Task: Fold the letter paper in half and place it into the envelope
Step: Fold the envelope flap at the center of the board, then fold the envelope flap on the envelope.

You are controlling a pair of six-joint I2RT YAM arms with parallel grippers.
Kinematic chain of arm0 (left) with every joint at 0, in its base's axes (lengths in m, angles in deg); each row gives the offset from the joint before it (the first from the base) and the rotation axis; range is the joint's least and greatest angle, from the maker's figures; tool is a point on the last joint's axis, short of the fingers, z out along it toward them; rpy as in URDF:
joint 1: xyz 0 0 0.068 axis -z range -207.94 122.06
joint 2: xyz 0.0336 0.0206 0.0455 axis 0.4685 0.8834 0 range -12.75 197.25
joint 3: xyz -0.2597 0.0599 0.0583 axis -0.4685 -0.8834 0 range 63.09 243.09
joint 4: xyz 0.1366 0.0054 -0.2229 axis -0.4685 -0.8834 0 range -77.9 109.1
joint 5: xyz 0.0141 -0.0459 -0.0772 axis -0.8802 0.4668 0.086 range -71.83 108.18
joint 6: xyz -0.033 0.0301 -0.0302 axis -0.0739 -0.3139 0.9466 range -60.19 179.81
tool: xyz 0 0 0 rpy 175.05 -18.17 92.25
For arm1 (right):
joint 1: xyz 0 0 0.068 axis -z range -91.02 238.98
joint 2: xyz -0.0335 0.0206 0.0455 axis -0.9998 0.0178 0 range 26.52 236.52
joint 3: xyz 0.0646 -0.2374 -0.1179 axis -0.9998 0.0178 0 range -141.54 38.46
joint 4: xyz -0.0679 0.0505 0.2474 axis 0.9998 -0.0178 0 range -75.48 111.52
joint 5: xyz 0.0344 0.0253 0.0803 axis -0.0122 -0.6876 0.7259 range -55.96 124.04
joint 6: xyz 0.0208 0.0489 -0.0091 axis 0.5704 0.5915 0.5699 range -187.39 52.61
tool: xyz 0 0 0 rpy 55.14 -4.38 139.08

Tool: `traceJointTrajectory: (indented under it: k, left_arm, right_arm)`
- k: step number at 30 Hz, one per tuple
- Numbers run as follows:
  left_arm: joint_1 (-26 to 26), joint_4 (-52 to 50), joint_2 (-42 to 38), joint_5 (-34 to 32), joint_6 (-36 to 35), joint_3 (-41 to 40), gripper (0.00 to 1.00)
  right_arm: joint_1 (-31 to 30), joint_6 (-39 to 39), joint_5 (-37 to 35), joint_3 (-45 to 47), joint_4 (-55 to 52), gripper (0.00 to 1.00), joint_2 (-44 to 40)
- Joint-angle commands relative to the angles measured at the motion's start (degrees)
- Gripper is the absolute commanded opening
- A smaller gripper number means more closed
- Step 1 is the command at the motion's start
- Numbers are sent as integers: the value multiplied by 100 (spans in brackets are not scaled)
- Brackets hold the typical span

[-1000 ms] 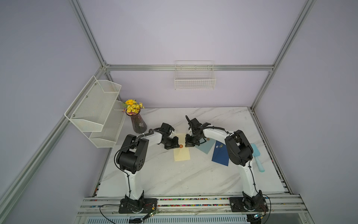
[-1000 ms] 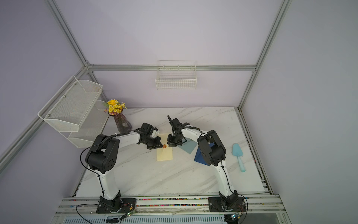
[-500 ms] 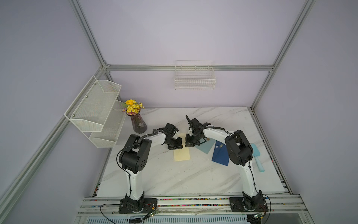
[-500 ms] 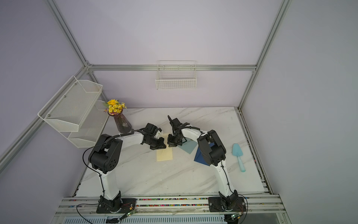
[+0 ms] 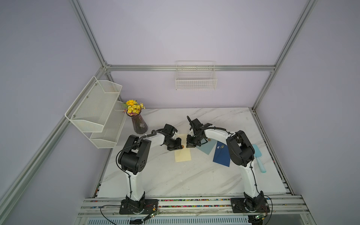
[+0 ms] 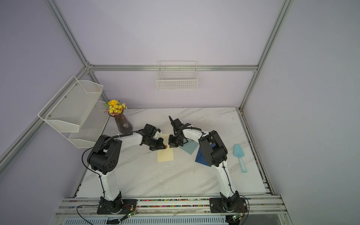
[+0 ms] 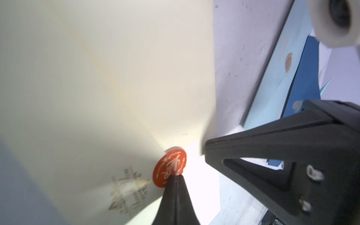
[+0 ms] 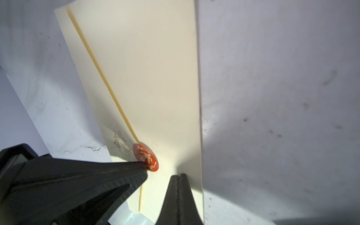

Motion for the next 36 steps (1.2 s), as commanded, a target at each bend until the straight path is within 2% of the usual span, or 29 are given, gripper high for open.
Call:
traceJointTrajectory:
  k: [1,8,14,16,18,19,21,22,23,24,26,31,34,36]
  left_arm:
    - [-278,-284,-53,-452,-19,-186,0]
    - [-301,-331,-370,-366,-37,-221,0]
    - [-208,-1074,-1449,-552,-237,394,0]
    - [-210,-1362,-1899,-753,-368,624,8]
    - [-210,-1622,-2288,-1012,-517,740,27]
    - [-219,-1740,-2490,-1150,-596,762,37]
    - [-221,-1984,-3011,-1503,-753,653,66]
    - [-232,-2066,-3323,-1690,-813,545,77]
    - [-237,-2131,-3673,-1890,-864,358,91]
    - [-241,-2162,-4015,-2075,-901,97,100]
    - [-298,-2172,-4671,-2470,-896,-445,100]
    - [-417,-2148,-6180,-3711,-828,-1694,100]
    - [-445,-1732,-6542,-4208,-976,-1897,100]
    - [-533,-1506,-6372,-4882,-947,-2069,100]
  right_arm:
    - [58,15,-496,307,-370,0,275]
    - [61,-59,-498,234,-375,0,197]
    - [61,-221,-832,92,-205,0,-497]
    - [61,-206,-985,87,-68,0,-891]
    - [61,-171,-1147,60,-83,0,-1230]
    - [61,-161,-1192,87,-78,3,-1393]
    - [61,-137,-1345,299,-68,67,-1824]
    - [61,-113,-1432,453,-71,92,-2020]
    - [61,-87,-1541,637,-80,97,-2243]
    - [60,-74,-1687,852,-102,97,-2497]
    - [61,-81,-2069,1280,-129,97,-2944]
    - [61,-365,-3671,2563,102,97,-3982]
    - [91,-566,-4505,3188,561,97,-4269]
    - [148,-729,-4918,3512,929,97,-4223]
